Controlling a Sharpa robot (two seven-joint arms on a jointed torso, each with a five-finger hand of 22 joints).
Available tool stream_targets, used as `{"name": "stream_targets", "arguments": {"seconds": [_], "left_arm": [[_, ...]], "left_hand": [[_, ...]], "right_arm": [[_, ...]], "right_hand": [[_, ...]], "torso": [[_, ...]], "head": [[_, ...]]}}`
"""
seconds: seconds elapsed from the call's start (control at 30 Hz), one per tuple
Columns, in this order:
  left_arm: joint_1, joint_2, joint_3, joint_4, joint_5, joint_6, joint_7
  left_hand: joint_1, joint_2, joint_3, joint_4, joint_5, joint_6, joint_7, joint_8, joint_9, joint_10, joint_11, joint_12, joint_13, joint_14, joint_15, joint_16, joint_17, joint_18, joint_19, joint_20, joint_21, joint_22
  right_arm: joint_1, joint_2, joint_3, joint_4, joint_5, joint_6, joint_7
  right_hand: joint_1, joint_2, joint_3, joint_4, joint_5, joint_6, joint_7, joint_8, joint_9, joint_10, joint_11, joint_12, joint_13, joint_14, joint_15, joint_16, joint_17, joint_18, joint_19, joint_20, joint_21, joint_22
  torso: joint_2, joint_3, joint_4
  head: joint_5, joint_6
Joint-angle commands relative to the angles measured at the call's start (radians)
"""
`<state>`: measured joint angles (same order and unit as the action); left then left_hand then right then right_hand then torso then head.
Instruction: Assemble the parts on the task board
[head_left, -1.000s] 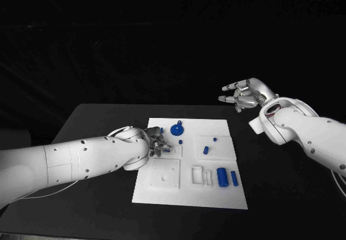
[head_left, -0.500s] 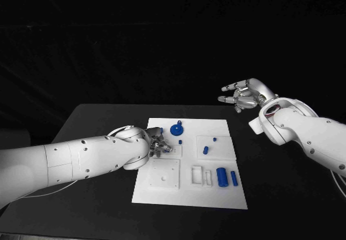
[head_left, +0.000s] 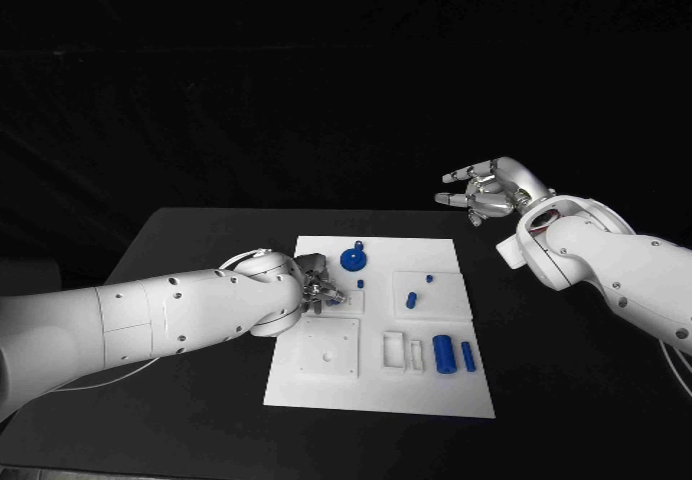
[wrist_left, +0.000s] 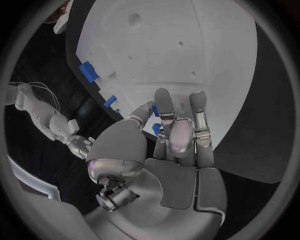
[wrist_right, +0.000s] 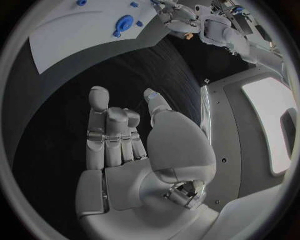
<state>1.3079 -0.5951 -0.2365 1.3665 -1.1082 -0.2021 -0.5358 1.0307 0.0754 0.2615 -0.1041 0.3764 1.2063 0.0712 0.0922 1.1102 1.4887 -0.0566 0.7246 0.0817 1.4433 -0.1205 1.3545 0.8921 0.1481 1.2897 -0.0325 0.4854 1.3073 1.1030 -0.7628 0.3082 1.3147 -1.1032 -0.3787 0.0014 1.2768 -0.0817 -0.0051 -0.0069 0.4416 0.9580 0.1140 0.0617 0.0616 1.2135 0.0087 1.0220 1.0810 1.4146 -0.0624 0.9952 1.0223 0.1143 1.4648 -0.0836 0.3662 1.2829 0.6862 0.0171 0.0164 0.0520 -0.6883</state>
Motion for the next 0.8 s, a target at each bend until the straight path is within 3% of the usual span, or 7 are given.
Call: {"name": "stream_targets", "arguments": {"seconds": [0.03, 0.17, 0.23, 0.43, 0.57, 0.7, 0.8], "left_arm": [[-0.008, 0.008, -0.006, -0.008, 0.007, 0.058, -0.02], [-0.007, 0.016, -0.006, -0.02, 0.009, 0.073, -0.022], [-0.007, 0.019, -0.006, -0.024, 0.01, 0.08, -0.023], [-0.007, 0.028, -0.005, -0.041, 0.014, 0.111, -0.029], [-0.007, 0.032, -0.005, -0.052, 0.015, 0.132, -0.035], [-0.007, 0.033, -0.005, -0.059, 0.016, 0.151, -0.039], [-0.007, 0.034, -0.005, -0.064, 0.016, 0.159, -0.041]], "left_hand": [[0.034, 0.029, -0.004, 0.003, -0.005, 0.193, -0.131, -0.005, -0.004, 0.027, -0.029, -0.006, -0.001, 0.002, 0.003, -0.004, -0.002, -0.019, 0.0, -0.006, -0.003, 0.015], [0.034, 0.029, -0.006, 0.005, -0.009, 0.192, -0.131, -0.004, -0.003, 0.027, -0.029, -0.006, -0.001, 0.002, 0.003, -0.004, -0.002, -0.021, 0.001, -0.007, -0.005, 0.015], [0.034, 0.032, -0.009, 0.009, -0.032, 0.193, -0.132, -0.004, -0.003, 0.027, -0.029, -0.006, -0.001, 0.002, 0.003, -0.005, -0.003, -0.022, 0.001, -0.008, -0.005, 0.015], [0.04, 0.033, -0.019, 0.016, -0.052, 0.192, -0.131, -0.004, -0.001, 0.027, -0.028, -0.007, -0.001, 0.002, 0.003, -0.006, -0.005, -0.026, 0.001, -0.012, -0.008, 0.015], [0.042, 0.036, -0.033, 0.028, -0.103, 0.192, -0.131, -0.004, -0.001, 0.027, -0.028, -0.009, -0.002, 0.001, 0.003, -0.01, -0.009, -0.029, 0.001, -0.014, -0.012, 0.015], [0.043, 0.028, -0.054, 0.041, -0.132, 0.193, -0.131, -0.004, -0.001, 0.027, -0.027, -0.01, -0.001, 0.001, 0.003, -0.011, -0.01, -0.032, 0.002, -0.016, -0.015, 0.015], [0.039, 0.015, -0.083, 0.062, -0.192, 0.194, -0.132, -0.004, 0.0, 0.027, -0.027, -0.011, -0.002, 0.001, 0.003, -0.013, -0.013, -0.034, 0.002, -0.018, -0.017, 0.015]], "right_arm": [[-0.001, 0.001, 0.001, 0.0, 0.002, 0.013, 0.004], [-0.001, 0.002, 0.001, 0.0, 0.002, 0.014, 0.004], [-0.001, 0.003, 0.001, 0.0, 0.002, 0.015, 0.004], [-0.003, 0.004, 0.001, -0.001, 0.002, 0.018, 0.003], [-0.003, 0.005, 0.001, -0.001, 0.002, 0.019, 0.002], [-0.003, 0.005, 0.001, -0.001, 0.002, 0.02, 0.002], [-0.004, 0.005, 0.001, -0.001, 0.002, 0.02, 0.002]], "right_hand": [[-0.013, 0.0, -0.002, 0.005, 0.004, 0.005, 0.002, -0.001, -0.001, -0.004, 0.001, 0.004, -0.001, 0.0, 0.0, 0.001, 0.0, 0.011, 0.042, 0.003, 0.004, -0.001], [-0.013, 0.0, -0.002, 0.005, 0.004, 0.005, 0.002, -0.001, -0.001, -0.004, 0.001, 0.004, -0.001, 0.0, 0.0, 0.001, 0.0, 0.011, 0.042, 0.003, 0.004, -0.001], [-0.013, 0.0, -0.002, 0.005, 0.004, 0.005, 0.002, -0.001, -0.001, -0.004, 0.001, 0.004, -0.001, 0.0, 0.0, 0.001, 0.0, 0.011, 0.042, 0.003, 0.004, -0.001], [-0.013, 0.0, -0.003, 0.008, 0.005, 0.003, 0.002, -0.001, -0.001, -0.003, 0.0, 0.005, 0.0, 0.0, 0.0, 0.002, 0.001, 0.011, 0.042, 0.003, 0.005, -0.001], [-0.013, -0.001, -0.004, 0.01, 0.006, 0.001, 0.003, -0.001, -0.001, -0.004, 0.001, 0.005, -0.001, 0.0, 0.0, 0.001, 0.0, 0.011, 0.042, 0.003, 0.004, -0.002], [-0.013, -0.001, -0.004, 0.01, 0.006, 0.001, 0.003, -0.001, -0.001, -0.004, 0.001, 0.005, -0.001, 0.0, 0.0, 0.001, 0.0, 0.011, 0.042, 0.003, 0.004, -0.002], [-0.013, -0.001, -0.004, 0.01, 0.006, 0.001, 0.003, -0.001, -0.001, -0.004, 0.001, 0.005, -0.001, 0.0, 0.0, 0.001, 0.0, 0.011, 0.042, 0.003, 0.004, -0.002]], "torso": [[0.0, 0.0003, -0.0002], [0.0, 0.0009, -0.0012], [0.0, 0.001, -0.0009], [0.001, 0.0006, -0.0004], [0.0, 0.0006, 0.0001], [0.0, 0.0, 0.0005], [0.0, -0.0005, 0.0001]], "head": [[0.0, 0.001], [-0.001, 0.0], [-0.001, 0.001], [-0.002, 0.0], [-0.003, 0.0], [-0.004, -0.001], [-0.004, -0.001]]}}
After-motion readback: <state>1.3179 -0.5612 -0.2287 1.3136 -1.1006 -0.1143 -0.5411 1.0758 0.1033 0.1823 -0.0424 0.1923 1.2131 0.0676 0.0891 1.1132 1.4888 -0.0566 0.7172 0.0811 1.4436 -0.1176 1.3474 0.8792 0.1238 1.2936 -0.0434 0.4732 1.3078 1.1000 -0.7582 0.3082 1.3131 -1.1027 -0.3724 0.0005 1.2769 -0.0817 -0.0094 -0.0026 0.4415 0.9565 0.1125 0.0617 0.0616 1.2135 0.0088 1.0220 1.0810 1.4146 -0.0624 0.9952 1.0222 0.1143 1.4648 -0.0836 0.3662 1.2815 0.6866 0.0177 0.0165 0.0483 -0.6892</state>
